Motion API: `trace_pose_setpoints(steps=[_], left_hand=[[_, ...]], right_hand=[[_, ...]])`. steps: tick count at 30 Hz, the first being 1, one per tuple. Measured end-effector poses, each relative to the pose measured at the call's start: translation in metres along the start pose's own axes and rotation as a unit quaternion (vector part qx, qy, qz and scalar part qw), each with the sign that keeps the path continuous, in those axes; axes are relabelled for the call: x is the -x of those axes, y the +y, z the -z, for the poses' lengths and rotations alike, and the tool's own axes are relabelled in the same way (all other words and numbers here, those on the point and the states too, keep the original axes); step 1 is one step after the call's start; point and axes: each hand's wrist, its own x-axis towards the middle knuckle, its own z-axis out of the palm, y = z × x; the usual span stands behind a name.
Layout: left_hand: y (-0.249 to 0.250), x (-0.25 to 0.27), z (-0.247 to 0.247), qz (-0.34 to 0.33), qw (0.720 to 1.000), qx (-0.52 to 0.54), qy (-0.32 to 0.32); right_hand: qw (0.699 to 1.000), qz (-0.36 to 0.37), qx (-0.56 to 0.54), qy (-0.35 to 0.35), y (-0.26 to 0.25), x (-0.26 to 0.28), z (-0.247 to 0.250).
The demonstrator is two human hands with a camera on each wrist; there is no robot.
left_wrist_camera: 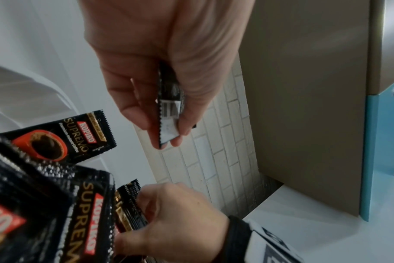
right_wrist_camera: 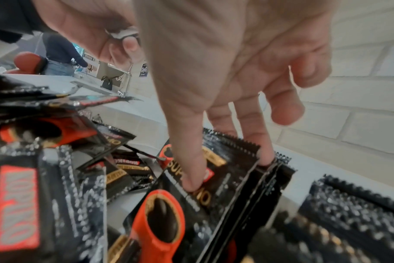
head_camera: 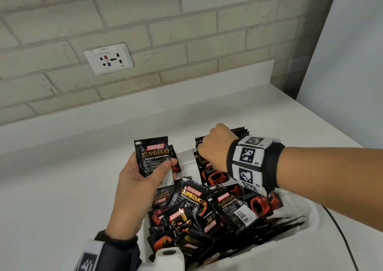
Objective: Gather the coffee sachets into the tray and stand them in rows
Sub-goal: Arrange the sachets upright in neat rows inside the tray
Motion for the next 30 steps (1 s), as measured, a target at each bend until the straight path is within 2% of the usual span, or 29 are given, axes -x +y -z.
trace_pose_setpoints(steps=[4,6,7,8,9,11,12,14,17,19,21,23,25,30], left_hand=[[-0.003,-0.001,-0.005,0.044,0.998,0.025,-0.031],[-0.003,-0.002,-0.008,0.044,0.998,0.01,-0.038],[-0.003,-0.003,-0.011,0.029,0.999,-0.007,-0.039],[-0.003,-0.003,-0.014,0.002,0.999,-0.033,-0.039],[-0.003,-0.004,-0.017,-0.036,0.996,-0.078,-0.039],[0.0,-0.004,-0.027,-0.119,0.974,-0.188,-0.049],[0.002,-0.004,-0.032,-0.156,0.957,-0.239,-0.051],[0.003,-0.003,-0.039,-0.221,0.923,-0.312,-0.057],[0.003,0.002,-0.042,-0.252,0.883,-0.386,-0.088],[0.007,0.008,-0.04,-0.226,0.875,-0.413,-0.114],[0.008,0.013,-0.034,-0.176,0.879,-0.423,-0.132],[0.01,0.015,-0.027,-0.147,0.898,-0.398,-0.117],[0.01,0.017,-0.017,-0.131,0.919,-0.356,-0.105],[0.012,0.023,0.002,-0.09,0.941,-0.313,-0.094]], right_hand=[[0.998,-0.027,-0.029,0.049,0.011,0.006,0.008],[0.986,-0.043,-0.136,0.087,0.021,0.015,0.018],[0.969,-0.054,-0.222,0.09,0.027,0.021,0.024],[0.941,-0.062,-0.323,0.078,0.031,0.027,0.03],[0.898,-0.062,-0.432,0.062,0.035,0.03,0.036],[0.786,-0.055,-0.615,0.036,0.04,0.033,0.042],[0.743,-0.054,-0.667,0.024,0.042,0.034,0.043],[0.701,-0.051,-0.711,0.013,0.046,0.036,0.042],[0.679,-0.068,-0.731,0.006,0.053,0.039,0.034],[0.693,-0.083,-0.716,0.011,0.058,0.04,0.028],[0.752,-0.093,-0.652,0.031,0.062,0.038,0.022],[0.807,-0.099,-0.58,0.044,0.063,0.034,0.018],[0.833,-0.103,-0.542,0.034,0.062,0.03,0.014],[0.896,-0.058,-0.441,0.006,0.052,0.019,0.008]])
